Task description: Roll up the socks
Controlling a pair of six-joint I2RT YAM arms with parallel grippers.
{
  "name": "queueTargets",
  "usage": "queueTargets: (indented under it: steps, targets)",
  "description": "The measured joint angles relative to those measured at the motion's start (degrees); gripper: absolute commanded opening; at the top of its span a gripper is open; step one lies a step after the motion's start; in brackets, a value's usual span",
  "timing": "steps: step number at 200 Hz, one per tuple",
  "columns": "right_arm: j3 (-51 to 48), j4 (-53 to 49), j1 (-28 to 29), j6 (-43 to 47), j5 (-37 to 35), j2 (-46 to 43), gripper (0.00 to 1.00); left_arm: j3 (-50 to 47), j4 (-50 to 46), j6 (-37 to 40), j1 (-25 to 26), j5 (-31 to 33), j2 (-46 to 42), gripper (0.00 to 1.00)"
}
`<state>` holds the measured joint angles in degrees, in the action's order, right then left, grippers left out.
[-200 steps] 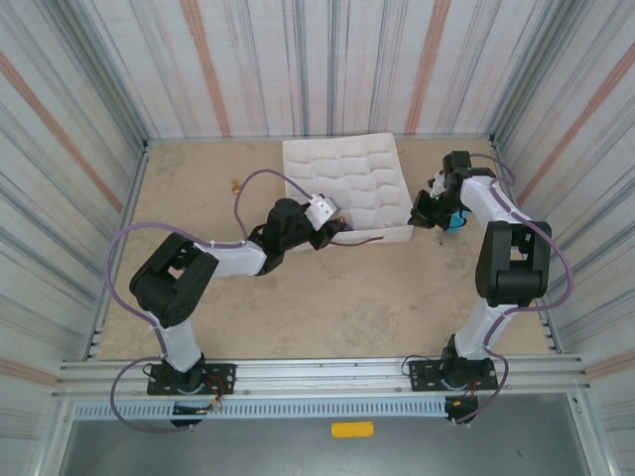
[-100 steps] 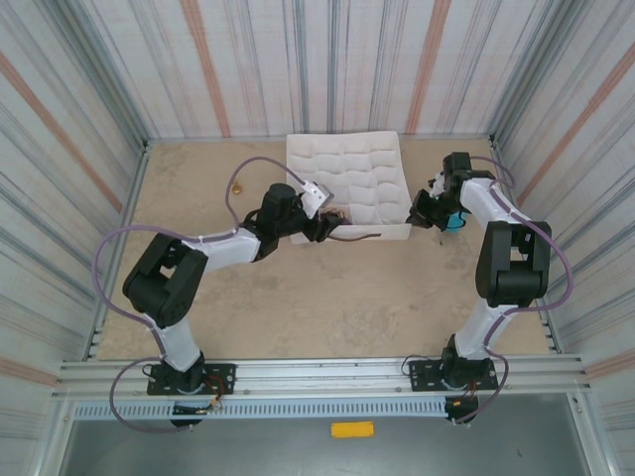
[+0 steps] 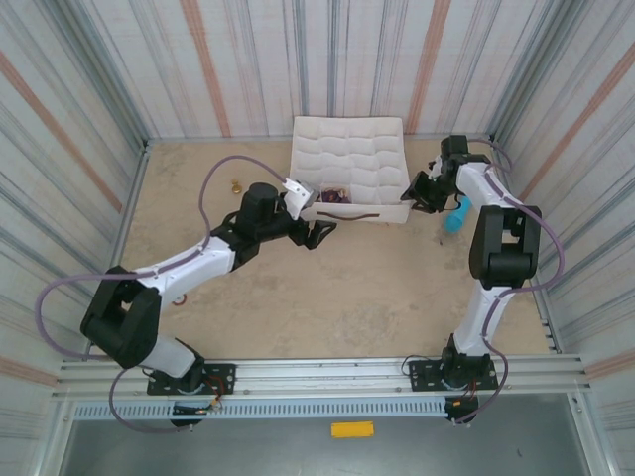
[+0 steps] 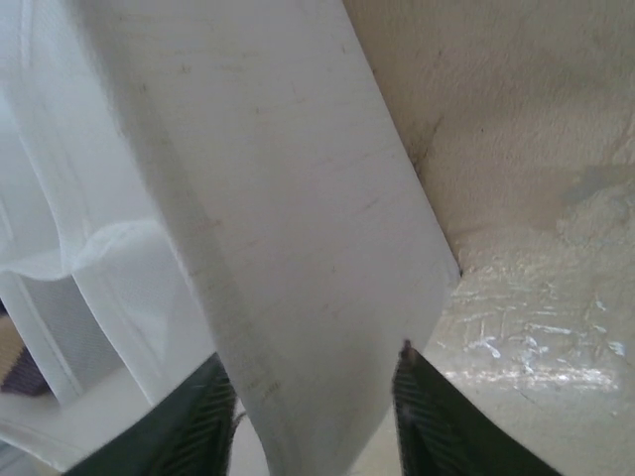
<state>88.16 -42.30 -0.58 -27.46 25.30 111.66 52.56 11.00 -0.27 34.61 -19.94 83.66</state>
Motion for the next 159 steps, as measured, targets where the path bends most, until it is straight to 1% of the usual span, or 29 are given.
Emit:
queueTargets:
  steps: [8,12,16,18,33,57,74,105,121,135,159]
  targets:
    - [0.2,-0.2,0.2,0.33,-0.22,0.0,0.7,-0.33,-1.4,-0.07,-0.28,0.15,-1.18,0.99]
    - [0.22,-0.26,0.26,1.09,-0.26,-0.02,0.81,-0.55,-2.16,-0.13,-0.55,0.26,-1.81,0.99]
    - [0.22,-0.24,0.44,1.03,-0.35,-0.09,0.96,-0.79,-2.91,-0.22,-0.9,0.26,-2.62,0.99]
    - [0.22,-0.22,0.52,1.36,-0.46,-0.13,1.0,-0.87,-3.17,-0.22,-1.01,0.26,-2.82,0.99]
    - [-0.48,0.48,1.31,2.45,-1.51,-0.85,0.99,-1.99,-5.11,-0.66,-2.58,0.46,-5.92,0.99]
    - [-3.89,1.29,2.4,3.74,-3.28,-5.16,0.99,-4.42,-6.75,-2.01,-6.16,1.31,-11.54,0.99]
    - [-6.69,2.91,2.56,4.15,-5.51,-9.46,0.99,-4.72,-8.55,-2.95,-8.04,4.85,-13.75,0.99]
    - [-14.38,8.33,2.49,4.15,-12.44,-20.02,0.99,-5.7,-10.51,-2.51,-8.33,11.74,-15.74,0.99]
    - [-17.92,11.5,2.49,4.15,-15.41,-24.26,0.99,-7.43,-10.38,-1.36,-9.22,13.86,-16.52,0.99]
    - [-21.33,15.17,2.49,4.17,-17.73,-27.06,0.99,-8.41,-11.1,-0.9,-11.93,13.9,-16.48,0.99]
    - [-27.82,21.09,2.49,5.07,-21.2,-30.38,0.99,-9.79,-11.47,-0.13,-19.37,12.66,-16.41,0.99]
